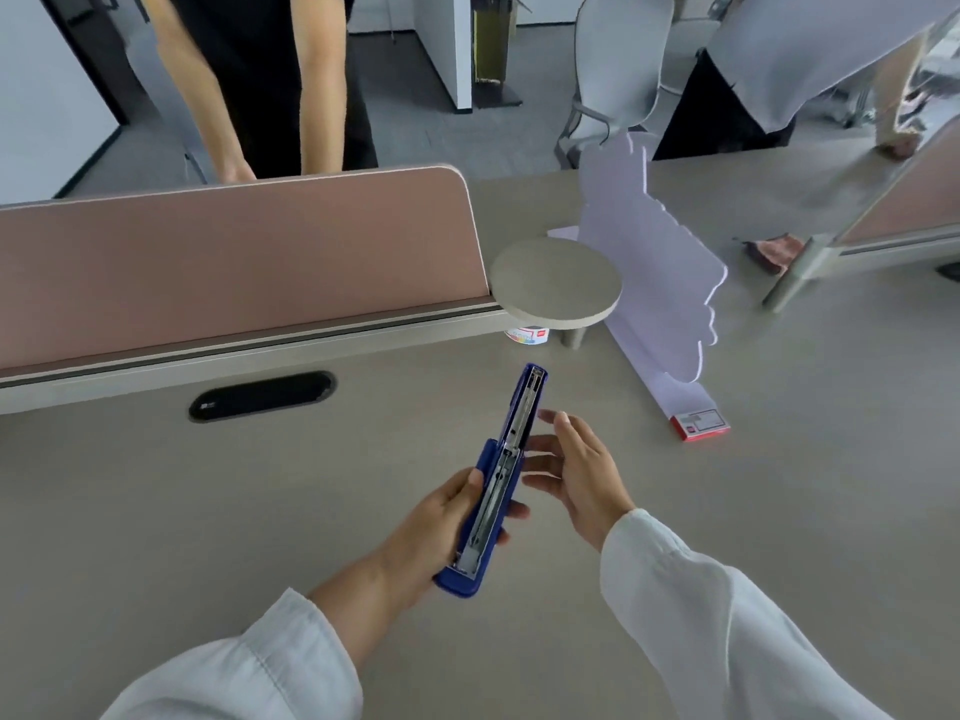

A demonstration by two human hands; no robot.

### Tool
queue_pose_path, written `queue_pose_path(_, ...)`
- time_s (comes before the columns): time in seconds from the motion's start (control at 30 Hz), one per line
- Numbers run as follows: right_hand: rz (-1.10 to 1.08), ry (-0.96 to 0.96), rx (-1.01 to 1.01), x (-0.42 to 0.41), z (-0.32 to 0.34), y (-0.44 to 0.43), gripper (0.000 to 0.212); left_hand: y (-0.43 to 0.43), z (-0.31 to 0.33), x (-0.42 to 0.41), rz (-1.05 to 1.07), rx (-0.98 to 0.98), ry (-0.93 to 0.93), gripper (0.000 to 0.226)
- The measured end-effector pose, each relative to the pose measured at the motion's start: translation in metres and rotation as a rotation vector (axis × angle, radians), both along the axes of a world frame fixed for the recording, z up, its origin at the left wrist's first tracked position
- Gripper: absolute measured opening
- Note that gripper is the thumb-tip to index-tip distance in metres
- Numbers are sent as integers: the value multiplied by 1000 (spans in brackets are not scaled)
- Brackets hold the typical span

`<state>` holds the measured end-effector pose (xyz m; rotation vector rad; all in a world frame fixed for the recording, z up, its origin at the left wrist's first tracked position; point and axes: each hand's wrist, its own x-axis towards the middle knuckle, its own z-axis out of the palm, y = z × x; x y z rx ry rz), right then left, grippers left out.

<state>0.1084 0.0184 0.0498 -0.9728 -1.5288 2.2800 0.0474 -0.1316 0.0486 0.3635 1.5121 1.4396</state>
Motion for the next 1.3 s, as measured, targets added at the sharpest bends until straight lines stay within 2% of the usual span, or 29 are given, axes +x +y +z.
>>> queue_pose_path(0.23, -110, -208, 211, 38, -39, 89, 16, 95, -33, 20, 239, -84, 33, 26)
queue_pose_path(0.33, -220, -351, 394, 54, -57, 132, 11, 127, -47, 22, 286, -94, 4, 24)
queue_pose_path(0.4, -245, -478, 530, 63, -69, 155, 16, 140, -54, 23, 275, -100, -4, 24)
queue_pose_path(0.47, -248, -586, 644, 70, -85, 179, 31, 156, -65, 24, 238, -113, 2, 26)
queue_pose_path(0.6, -182, -672, 800, 71, -106, 199, 50, 165, -74, 27, 185, -176, 31, 27)
queue_pose_path(0.67, -143, -708, 826, 64, -114, 204, 52, 163, -75, 24, 156, -205, 40, 28)
queue_pose_path(0.77, -155, -782, 827, 52, -116, 207, 42, 151, -69, 17, 90, -232, 61, 25)
queue_pose_path(0.97, -119, -813, 879, 42, -110, 172, 42, 97, -48, 3, 76, -240, 95, 41)
queue_pose_path(1.17, 3, -611, 880, 24, -99, 81, 56, 18, -41, -5, 170, -205, 83, 35)
queue_pose_path(1.3, 176, -492, 906, 5, -90, 6, 73, -47, -40, -15, 231, -165, 100, 24)
